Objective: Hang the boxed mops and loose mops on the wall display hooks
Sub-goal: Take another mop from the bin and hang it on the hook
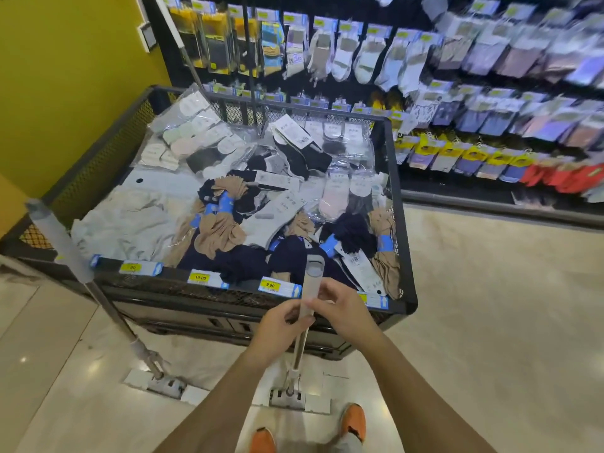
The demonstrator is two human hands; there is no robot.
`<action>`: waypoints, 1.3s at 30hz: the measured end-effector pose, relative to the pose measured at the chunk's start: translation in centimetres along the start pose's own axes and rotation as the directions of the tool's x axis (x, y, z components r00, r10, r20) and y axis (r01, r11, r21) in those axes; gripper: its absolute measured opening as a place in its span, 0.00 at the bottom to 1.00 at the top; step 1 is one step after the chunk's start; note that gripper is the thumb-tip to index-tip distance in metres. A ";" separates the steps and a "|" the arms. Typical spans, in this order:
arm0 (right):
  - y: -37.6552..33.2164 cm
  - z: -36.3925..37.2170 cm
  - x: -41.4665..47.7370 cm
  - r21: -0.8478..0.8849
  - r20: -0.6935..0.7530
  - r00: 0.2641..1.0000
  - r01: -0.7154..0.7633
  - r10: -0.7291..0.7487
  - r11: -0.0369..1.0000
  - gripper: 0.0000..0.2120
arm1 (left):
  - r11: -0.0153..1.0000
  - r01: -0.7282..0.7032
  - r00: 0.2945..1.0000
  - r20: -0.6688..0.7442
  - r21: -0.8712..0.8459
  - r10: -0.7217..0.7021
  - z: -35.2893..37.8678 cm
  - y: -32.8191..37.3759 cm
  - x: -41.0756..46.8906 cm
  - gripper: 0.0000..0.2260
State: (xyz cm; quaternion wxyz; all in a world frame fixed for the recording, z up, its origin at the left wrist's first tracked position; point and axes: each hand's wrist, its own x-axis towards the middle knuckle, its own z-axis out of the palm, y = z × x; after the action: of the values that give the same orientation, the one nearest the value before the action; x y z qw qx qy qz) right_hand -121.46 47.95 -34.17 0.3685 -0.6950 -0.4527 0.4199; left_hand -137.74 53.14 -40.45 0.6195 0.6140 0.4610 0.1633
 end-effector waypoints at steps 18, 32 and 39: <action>-2.2 -7.6 -11.8 0.095 -0.261 0.964 0.066 -0.039 0.993 0.11 | 0.975 -0.214 0.946 0.260 0.053 0.193 5.8 5.6 -3.0 0.14; -2.3 -22.0 -19.8 0.100 -0.594 0.799 0.186 -0.091 0.977 0.12 | 0.947 -0.319 0.867 0.412 0.024 0.281 19.9 18.7 -4.2 0.12; 0.4 -29.9 -25.4 0.148 -0.759 0.648 0.263 -0.061 0.954 0.11 | 0.929 -0.369 0.790 0.533 0.021 0.302 30.4 23.4 -5.4 0.10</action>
State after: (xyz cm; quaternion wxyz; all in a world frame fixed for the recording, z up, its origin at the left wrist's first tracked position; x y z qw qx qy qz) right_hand -99.96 20.08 -16.94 0.6402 -0.7111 -0.2669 0.1153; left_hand -108.56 34.95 -22.62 0.6425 0.7443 0.1684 0.0693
